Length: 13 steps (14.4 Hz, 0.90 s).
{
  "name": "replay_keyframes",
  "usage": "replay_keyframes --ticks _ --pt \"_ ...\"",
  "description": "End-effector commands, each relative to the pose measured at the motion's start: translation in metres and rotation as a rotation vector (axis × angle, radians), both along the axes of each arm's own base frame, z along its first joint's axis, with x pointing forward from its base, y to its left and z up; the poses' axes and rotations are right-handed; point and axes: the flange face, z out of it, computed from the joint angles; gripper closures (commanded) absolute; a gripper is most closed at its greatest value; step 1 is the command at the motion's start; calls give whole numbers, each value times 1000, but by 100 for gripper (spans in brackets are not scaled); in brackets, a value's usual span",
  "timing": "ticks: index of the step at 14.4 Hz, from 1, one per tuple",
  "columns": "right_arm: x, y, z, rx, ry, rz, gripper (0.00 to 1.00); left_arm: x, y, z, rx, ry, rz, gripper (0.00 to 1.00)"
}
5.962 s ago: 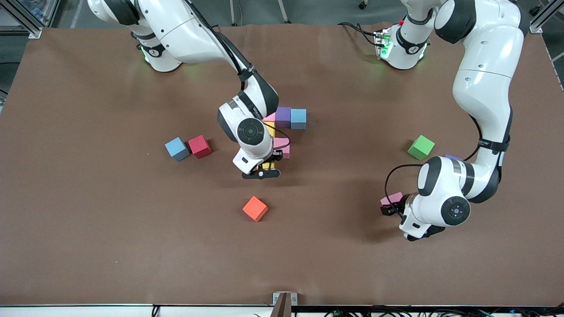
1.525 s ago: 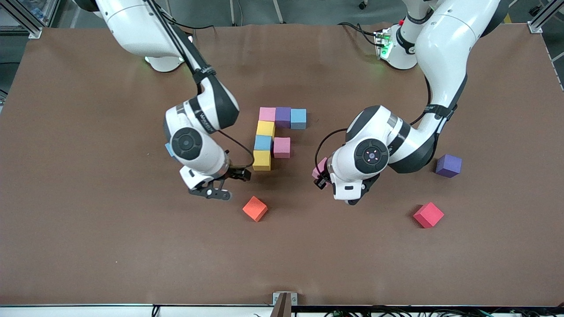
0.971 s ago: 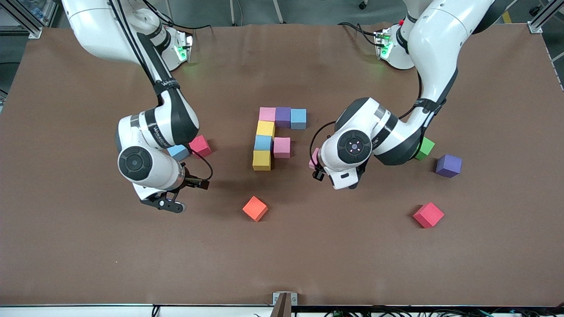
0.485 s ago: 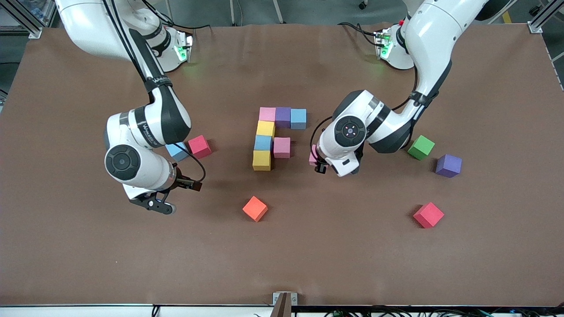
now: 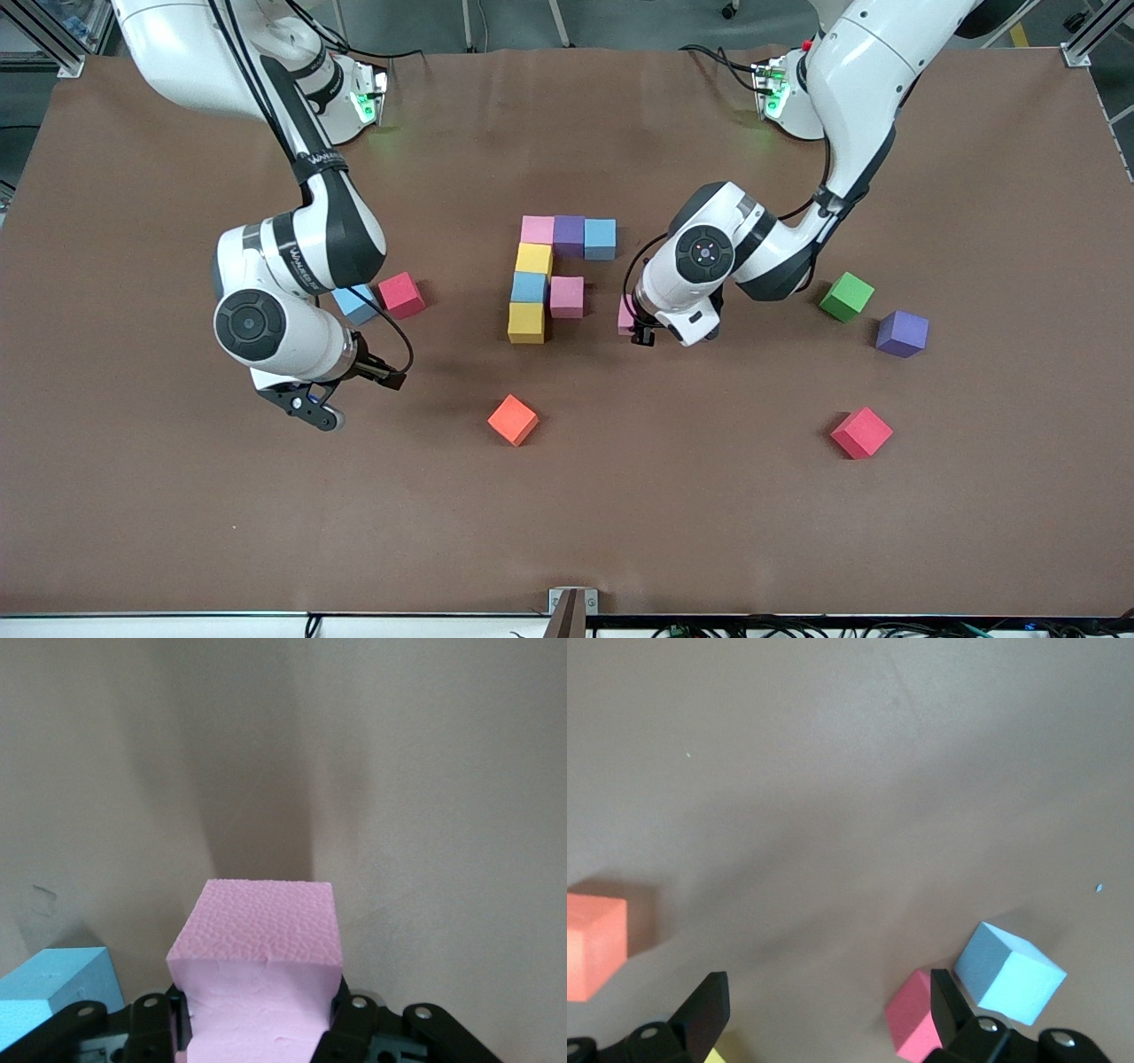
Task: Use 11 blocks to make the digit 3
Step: 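Grasp the red cube with the right gripper while the left gripper holds pink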
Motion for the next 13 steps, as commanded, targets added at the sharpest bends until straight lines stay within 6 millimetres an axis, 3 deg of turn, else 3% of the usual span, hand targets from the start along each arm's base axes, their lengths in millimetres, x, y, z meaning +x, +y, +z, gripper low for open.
replay_keyframes --ticks 1,3,7,11,13 --pt "-11 3 6 -5 -11 -41 0 -9 12 -3 3 -24 60 78" --pt "-21 0 6 -13 2 -79 0 -23 14 -9 -1 -35 82 78" --pt "-64 -26 7 -19 4 -156 0 -37 10 -17 -31 -59 173 78" --pt "-125 -50 -18 -9 -41 -232 0 -47 -8 -26 -58 -57 240 78" --pt "-151 -57 -35 3 -79 -274 0 -65 -28 -31 -60 -51 213 78"
